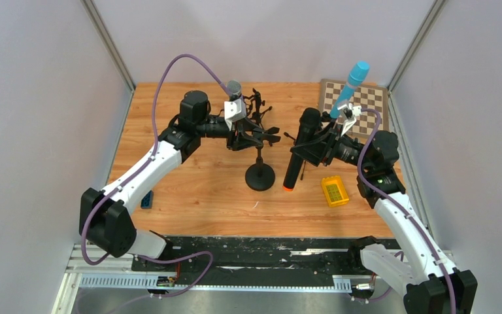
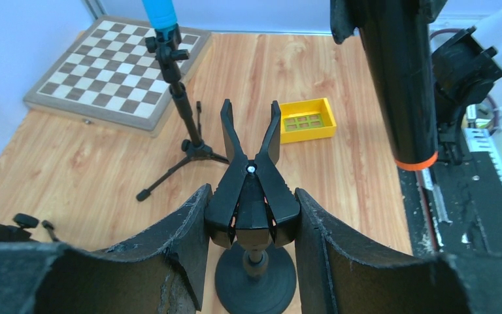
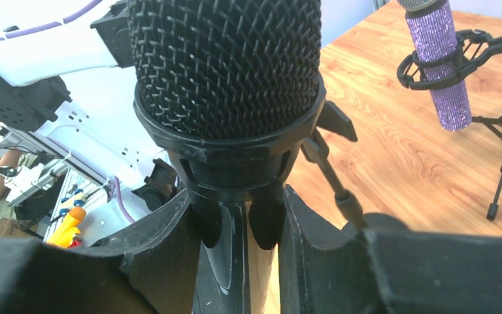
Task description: Attach the microphones to the stand
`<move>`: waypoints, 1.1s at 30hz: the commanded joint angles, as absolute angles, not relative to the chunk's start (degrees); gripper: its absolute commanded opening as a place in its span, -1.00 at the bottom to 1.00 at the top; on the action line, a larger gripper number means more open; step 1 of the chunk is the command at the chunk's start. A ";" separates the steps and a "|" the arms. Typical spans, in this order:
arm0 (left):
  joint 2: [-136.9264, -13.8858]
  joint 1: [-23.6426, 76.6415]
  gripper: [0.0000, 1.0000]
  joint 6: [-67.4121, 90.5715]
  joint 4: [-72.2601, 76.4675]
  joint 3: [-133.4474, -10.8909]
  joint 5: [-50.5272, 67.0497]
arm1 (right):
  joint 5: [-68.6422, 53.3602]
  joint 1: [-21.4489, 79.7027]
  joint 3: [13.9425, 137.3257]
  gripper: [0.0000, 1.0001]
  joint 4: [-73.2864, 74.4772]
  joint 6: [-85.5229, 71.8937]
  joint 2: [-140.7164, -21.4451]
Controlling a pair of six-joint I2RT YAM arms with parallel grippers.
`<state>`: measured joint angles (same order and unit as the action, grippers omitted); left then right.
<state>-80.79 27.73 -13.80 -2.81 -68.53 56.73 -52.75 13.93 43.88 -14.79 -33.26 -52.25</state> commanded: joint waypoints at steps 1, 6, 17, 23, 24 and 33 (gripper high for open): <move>-76.76 27.89 -1.00 -7.31 4.84 -68.79 61.06 | -51.35 13.69 47.77 -1.00 -16.09 -31.69 -50.73; -74.45 28.10 -1.00 -3.30 5.17 -67.95 61.45 | -50.66 13.45 48.40 -1.00 -15.59 -31.17 -50.31; -66.71 34.54 -1.00 -6.93 -0.41 -60.17 49.20 | -48.89 12.77 49.23 -1.00 -13.28 -29.19 -49.02; -67.61 35.07 -0.92 -10.55 -3.38 -59.30 49.35 | -48.78 12.73 49.13 -1.00 -12.86 -29.03 -49.09; -67.64 35.11 -0.91 -11.12 -3.44 -59.14 49.87 | -48.78 12.68 49.11 -1.00 -12.79 -28.89 -49.05; -68.46 35.07 -0.28 -12.76 -3.41 -58.72 50.85 | -47.02 12.28 50.31 -1.00 -10.77 -25.93 -47.85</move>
